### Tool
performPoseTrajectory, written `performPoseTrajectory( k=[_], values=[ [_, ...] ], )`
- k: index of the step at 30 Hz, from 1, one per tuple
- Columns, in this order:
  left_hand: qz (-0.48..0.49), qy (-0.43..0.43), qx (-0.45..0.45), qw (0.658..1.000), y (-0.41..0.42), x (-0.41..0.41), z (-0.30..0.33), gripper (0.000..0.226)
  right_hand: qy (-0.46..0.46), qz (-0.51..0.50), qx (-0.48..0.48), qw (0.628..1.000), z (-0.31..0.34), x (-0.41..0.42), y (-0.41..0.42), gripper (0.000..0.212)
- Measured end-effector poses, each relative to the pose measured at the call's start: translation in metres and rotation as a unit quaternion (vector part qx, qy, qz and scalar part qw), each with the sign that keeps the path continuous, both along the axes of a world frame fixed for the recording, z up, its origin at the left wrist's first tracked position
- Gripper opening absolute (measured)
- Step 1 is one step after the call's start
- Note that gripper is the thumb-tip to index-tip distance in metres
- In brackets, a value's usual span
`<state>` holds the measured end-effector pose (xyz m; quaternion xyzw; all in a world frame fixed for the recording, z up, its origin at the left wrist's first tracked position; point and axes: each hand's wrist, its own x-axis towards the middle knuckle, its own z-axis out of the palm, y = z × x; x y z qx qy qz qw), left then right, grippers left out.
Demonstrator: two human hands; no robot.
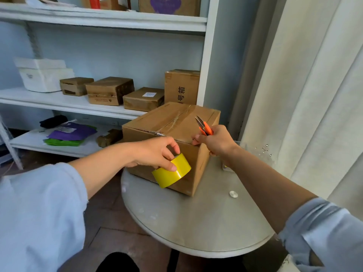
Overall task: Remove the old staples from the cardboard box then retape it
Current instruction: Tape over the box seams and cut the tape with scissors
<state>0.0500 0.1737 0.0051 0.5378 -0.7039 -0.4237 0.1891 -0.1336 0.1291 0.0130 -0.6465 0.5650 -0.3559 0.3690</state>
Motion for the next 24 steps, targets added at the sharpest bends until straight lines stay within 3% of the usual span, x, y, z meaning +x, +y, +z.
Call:
performPoseTrajectory(
  k=[7,14,20,24],
  values=[
    [-0.028,0.015,-0.054,0.998,0.016,0.004,0.023,0.034,-0.024,0.016,0.022,0.999,0.003,-0.009,0.018,0.024],
    [-0.012,0.055,-0.149,0.987,0.028,-0.005,0.043,0.03,-0.083,0.027,0.082,0.993,0.012,-0.016,0.034,0.041],
    [0.01,0.072,-0.267,0.961,0.024,-0.018,0.045,0.029,-0.202,0.002,0.013,0.979,0.018,-0.02,0.027,0.058],
    [0.03,0.069,-0.327,0.942,0.016,-0.025,0.038,0.033,-0.254,0.021,-0.054,0.966,0.013,-0.019,0.021,0.042]
  ],
)
